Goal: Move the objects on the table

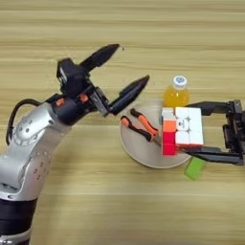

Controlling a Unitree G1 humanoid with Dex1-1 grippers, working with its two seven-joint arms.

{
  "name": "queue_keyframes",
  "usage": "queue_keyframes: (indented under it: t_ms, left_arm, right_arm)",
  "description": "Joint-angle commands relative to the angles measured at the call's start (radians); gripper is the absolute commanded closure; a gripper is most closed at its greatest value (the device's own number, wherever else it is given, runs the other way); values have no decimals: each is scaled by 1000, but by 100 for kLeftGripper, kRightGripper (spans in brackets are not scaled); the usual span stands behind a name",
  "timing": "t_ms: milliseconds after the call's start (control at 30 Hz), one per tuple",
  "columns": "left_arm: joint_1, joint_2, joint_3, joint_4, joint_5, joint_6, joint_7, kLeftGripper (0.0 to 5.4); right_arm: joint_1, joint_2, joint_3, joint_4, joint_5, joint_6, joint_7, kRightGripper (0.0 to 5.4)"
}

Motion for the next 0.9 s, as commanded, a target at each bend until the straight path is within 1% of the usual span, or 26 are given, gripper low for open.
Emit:
queue_keyframes:
  t_ms: [33,167,233,300,433,533,600,733,800,900]
  left_arm:
    - [-47,-28,53,50,-16,7,65,0]
    - [-61,-47,60,97,37,-20,100,0]
    - [-60,-52,51,124,71,-36,112,0]
    - [-55,-59,43,145,94,-49,115,0]
    - [-55,-74,43,214,152,-71,152,0]
    - [-54,-84,42,277,220,-110,186,0]
    - [-51,-92,40,305,246,-132,196,0]
    - [-52,-96,33,379,308,-200,207,0]
    - [-54,-103,39,415,320,-222,210,0]
    - [-62,-111,43,479,343,-268,211,0]
  right_arm:
    - [-21,3,-14,5,9,1,-6,207]
    - [-22,6,-15,8,10,-1,-8,207]
    - [-21,6,-18,8,11,-2,-9,207]
    - [-20,6,-21,7,12,-3,-10,207]
    - [-20,12,-37,6,23,-5,-18,207]
    - [-16,21,-53,5,32,-7,-29,207]
    - [-13,26,-62,5,36,-8,-36,207]
    - [-8,39,-107,4,82,-3,-59,207]
    - [-2,43,-129,7,98,-4,-67,207]
    - [-1,58,-178,31,151,4,-85,207]
